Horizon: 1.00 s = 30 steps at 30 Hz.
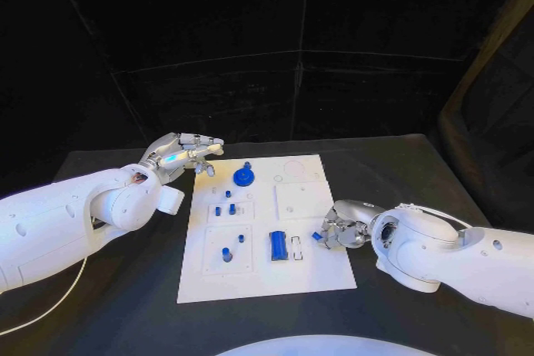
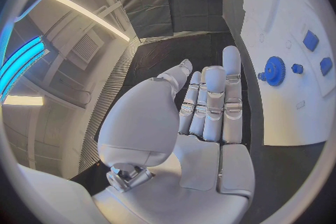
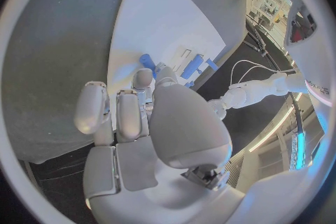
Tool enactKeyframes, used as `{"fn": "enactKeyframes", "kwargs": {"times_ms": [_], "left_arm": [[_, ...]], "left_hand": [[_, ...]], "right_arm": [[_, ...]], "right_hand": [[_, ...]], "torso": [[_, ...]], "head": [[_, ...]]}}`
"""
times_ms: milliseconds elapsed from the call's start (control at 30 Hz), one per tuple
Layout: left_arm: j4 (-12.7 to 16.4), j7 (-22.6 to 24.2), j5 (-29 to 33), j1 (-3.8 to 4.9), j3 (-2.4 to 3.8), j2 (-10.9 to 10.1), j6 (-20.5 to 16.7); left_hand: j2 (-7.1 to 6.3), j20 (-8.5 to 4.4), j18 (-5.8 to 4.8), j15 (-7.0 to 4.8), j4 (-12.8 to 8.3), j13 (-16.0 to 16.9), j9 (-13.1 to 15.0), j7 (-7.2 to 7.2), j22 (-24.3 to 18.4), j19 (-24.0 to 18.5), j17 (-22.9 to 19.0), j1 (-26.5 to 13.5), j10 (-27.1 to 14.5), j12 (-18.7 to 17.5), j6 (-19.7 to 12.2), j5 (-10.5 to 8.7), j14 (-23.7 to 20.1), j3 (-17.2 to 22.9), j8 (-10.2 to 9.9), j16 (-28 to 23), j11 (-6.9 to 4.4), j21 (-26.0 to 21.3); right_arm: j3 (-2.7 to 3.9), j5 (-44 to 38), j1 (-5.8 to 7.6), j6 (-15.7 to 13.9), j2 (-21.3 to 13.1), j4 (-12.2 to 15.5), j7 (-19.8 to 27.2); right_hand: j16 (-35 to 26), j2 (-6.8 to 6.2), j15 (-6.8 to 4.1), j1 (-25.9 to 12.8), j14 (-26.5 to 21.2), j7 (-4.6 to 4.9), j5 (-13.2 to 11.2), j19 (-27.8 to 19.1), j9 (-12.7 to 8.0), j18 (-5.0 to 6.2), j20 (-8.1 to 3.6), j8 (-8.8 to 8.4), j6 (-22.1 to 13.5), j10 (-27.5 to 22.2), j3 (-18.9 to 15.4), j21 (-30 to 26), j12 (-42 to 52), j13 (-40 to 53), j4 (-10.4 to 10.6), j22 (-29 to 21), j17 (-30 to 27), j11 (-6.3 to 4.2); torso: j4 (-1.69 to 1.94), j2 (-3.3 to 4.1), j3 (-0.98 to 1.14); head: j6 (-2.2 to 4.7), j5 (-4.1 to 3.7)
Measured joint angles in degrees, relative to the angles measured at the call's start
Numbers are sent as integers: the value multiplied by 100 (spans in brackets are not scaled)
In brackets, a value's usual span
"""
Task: Assemble the parts on the task board
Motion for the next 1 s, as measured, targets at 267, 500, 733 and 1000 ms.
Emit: {"fn": "enactKeyframes", "kwargs": {"times_ms": [267, 500, 733, 1000], "left_arm": [[-1, -1, 0, -1, -2, 6, 3], [2, -2, 0, -2, -4, 7, 5], [9, -5, 0, -2, -4, 6, 8], [18, -7, 0, -2, -5, -3, 8]], "left_hand": [[12, 0, 0, 0, 0, 0, 0, 0, -3, 0, -5, 12, -7, 0, 0, 0, 0, 0, 0, 0, -7, 0], [12, 0, 0, 0, 0, -1, 0, 0, -6, 0, -5, 12, -6, 0, 0, 0, 0, 0, 0, 0, -7, 0], [12, 0, 0, 0, 0, -4, 0, 0, -8, 0, -5, 12, -6, 0, 0, 0, 0, 0, 0, 0, -7, 0], [35, 0, 0, 0, 0, -3, 0, 0, -7, 0, -12, 35, -6, 22, 0, 0, 0, 0, 0, 0, -7, 0]], "right_arm": [[5, 622, 2, -321, 1, 90, 178], [4, 1036, 2, -432, 143, 65, 329], [4, 1280, 3, -369, 303, -46, 374], [3, 1337, 3, -232, 463, -124, 334]], "right_hand": [[37, -19, 0, 18, 0, 0, 5, 53, 1, 0, -9, -2, 0, 55, 6, 56, 89, 63, 6, 89, 81, -11], [107, -26, -7, 24, -7, -58, 88, 104, -12, 0, -20, -19, 89, 129, 79, 105, 200, 129, 80, 173, 154, -41], [157, -27, -43, 23, 0, -99, 110, 147, -32, -1, -24, -68, 210, 191, 122, 152, 245, 171, 126, 250, 231, -65], [223, -58, -84, -8, 0, -125, 102, 217, -37, -1, -50, -51, 329, 303, 187, 219, 288, 227, 142, 371, 333, -94]], "torso": [[4, 4, -2], [4, 5, -10], [8, 5, -16], [8, 5, -13]], "head": [[-7, 24], [-15, 25], [-20, 31], [-23, 40]]}}
